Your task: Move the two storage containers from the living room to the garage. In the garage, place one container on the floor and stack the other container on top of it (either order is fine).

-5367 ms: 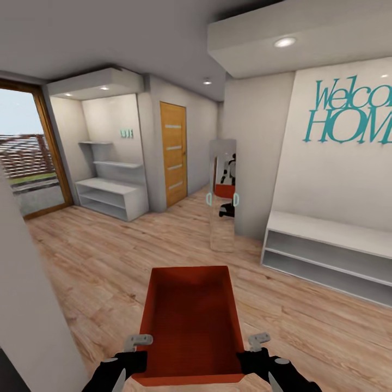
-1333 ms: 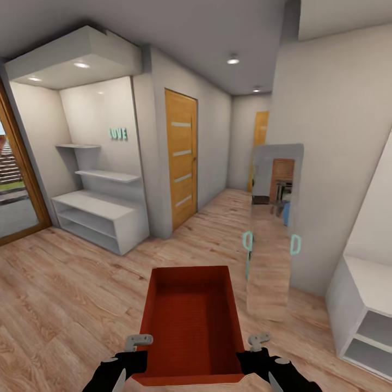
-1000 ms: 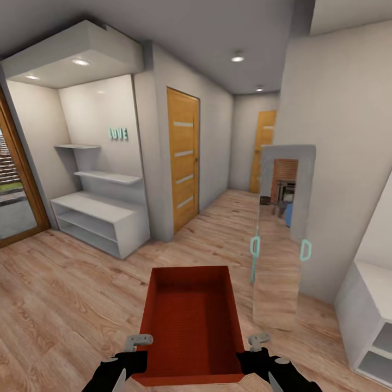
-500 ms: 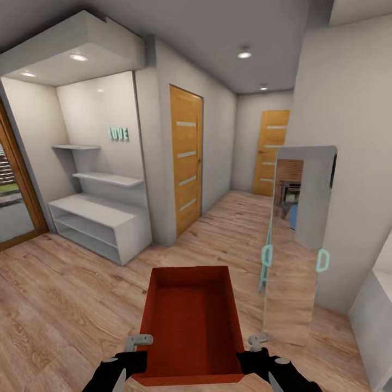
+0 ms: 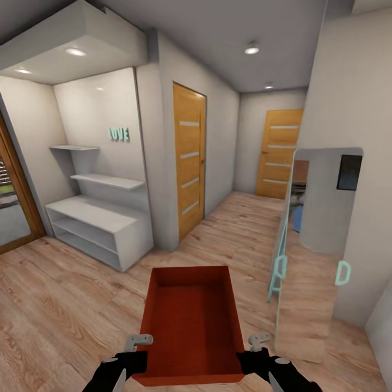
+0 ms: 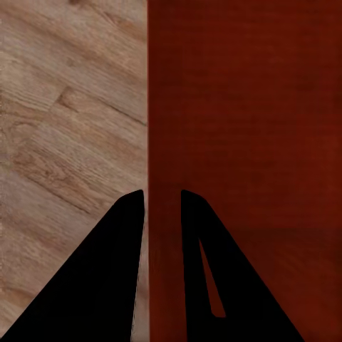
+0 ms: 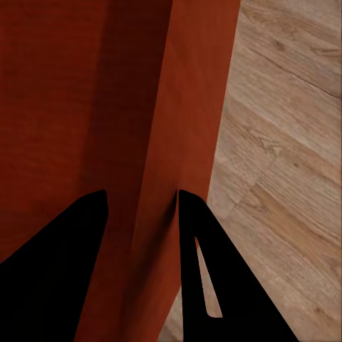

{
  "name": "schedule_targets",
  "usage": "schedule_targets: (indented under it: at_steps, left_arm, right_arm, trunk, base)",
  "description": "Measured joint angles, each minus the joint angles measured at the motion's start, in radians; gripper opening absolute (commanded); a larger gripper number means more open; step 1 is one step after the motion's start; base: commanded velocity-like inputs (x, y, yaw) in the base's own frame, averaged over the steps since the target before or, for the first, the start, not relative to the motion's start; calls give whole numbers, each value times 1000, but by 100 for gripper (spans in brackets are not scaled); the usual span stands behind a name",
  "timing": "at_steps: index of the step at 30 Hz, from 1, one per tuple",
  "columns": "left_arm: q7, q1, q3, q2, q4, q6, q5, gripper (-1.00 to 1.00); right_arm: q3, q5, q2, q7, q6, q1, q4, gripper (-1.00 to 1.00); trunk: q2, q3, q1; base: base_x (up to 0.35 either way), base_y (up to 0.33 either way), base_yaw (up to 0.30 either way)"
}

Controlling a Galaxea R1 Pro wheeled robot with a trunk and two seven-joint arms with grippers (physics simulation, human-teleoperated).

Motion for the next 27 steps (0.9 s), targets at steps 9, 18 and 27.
schedule_targets:
  at_steps: [9,18,27]
  left_arm:
    - [0,0,0,0,0,0,0,-100]
    - [-1,0,0,1,0,0,0,-100]
    - [-1,0,0,1,0,0,0,-100]
  right_arm:
    - [0,0,0,0,-1,0,0,-100]
    - [0,0,1,-1,0,0,0,-100]
    - [1,-1,0,-1,0,0,0,-100]
  trunk:
    - [0,0,0]
    - [0,0,0]
    - [0,0,0]
  base:
    - [290,117,0]
    - [290,117,-70]
    - [291,115,-266]
